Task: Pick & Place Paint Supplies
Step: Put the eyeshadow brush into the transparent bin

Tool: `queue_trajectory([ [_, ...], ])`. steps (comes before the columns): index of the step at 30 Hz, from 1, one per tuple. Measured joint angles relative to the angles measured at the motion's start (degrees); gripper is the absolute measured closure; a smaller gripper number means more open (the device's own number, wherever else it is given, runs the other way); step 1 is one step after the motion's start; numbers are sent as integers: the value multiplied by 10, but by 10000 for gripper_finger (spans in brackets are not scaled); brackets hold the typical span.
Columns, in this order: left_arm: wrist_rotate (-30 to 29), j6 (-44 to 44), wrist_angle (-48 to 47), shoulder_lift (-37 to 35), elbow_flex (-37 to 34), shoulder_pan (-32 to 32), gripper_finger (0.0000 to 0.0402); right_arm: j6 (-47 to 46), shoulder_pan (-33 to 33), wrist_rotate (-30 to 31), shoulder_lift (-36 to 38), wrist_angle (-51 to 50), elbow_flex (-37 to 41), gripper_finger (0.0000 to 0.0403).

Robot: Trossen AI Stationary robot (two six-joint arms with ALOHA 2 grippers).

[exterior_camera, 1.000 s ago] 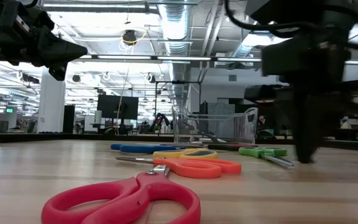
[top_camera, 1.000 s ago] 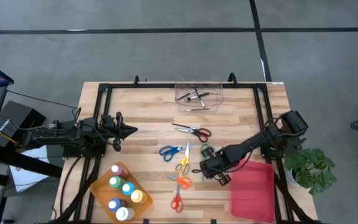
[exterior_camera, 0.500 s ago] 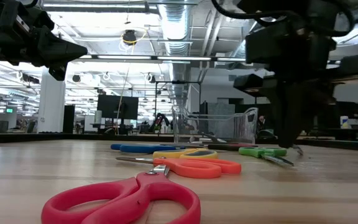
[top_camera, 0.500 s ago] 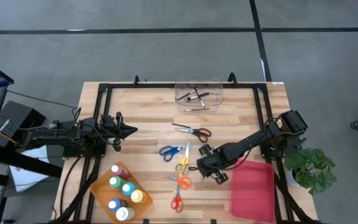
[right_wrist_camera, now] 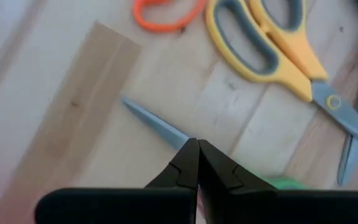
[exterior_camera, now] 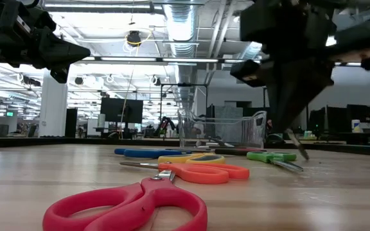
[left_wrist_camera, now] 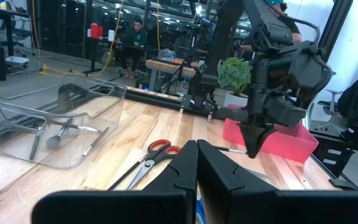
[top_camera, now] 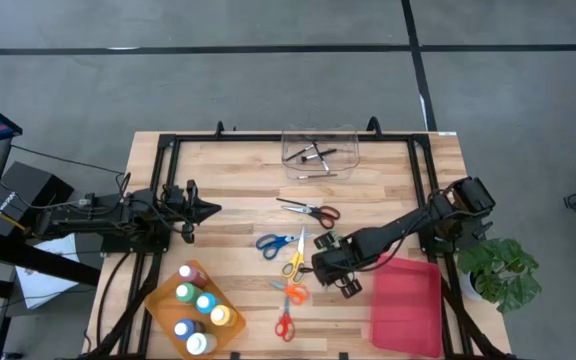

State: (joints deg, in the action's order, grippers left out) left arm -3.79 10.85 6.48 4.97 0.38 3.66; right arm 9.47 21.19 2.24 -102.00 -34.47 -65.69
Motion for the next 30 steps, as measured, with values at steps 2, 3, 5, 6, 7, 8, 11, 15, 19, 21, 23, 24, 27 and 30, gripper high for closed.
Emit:
queue_trajectory([
  [2, 0, 0, 0, 0, 0, 0, 401, 1, 0, -9, 2, 0, -8, 403],
  [3, 0, 0, 0, 0, 0, 0, 402, 2, 0, -10, 7, 0, -9, 403],
  [5, 0, 0, 0, 0, 0, 0, 402, 2, -3, -10, 22, 3, -12, 403],
  [6, 0, 0, 0, 0, 0, 0, 402, 1, -4, -10, 31, 8, -12, 403],
  [7, 0, 0, 0, 0, 0, 0, 401, 0, -6, -10, 42, 5, -12, 403],
  [8, 0, 0, 0, 0, 0, 0, 402, -3, -8, -9, 54, 6, -12, 403],
  [11, 0, 0, 0, 0, 0, 0, 401, -11, -14, -8, 95, 7, -12, 403],
  [15, 0, 0, 0, 0, 0, 0, 401, -19, -27, -6, 150, 7, -12, 403],
  [19, 0, 0, 0, 0, 0, 0, 401, -20, -43, 9, 200, 8, -12, 403],
  [21, 0, 0, 0, 0, 0, 0, 401, -20, -51, 9, 222, 9, -12, 403],
  [23, 0, 0, 0, 0, 0, 0, 401, -20, -59, 10, 241, 5, -12, 403],
  [24, 0, 0, 0, 0, 0, 0, 402, -21, -63, 14, 249, 4, -12, 403],
  [27, 0, 0, 0, 0, 0, 0, 402, -41, -69, 44, 259, -9, -12, 403],
  [30, 0, 0, 0, 0, 0, 0, 401, -72, -72, 72, 247, -12, -12, 403],
])
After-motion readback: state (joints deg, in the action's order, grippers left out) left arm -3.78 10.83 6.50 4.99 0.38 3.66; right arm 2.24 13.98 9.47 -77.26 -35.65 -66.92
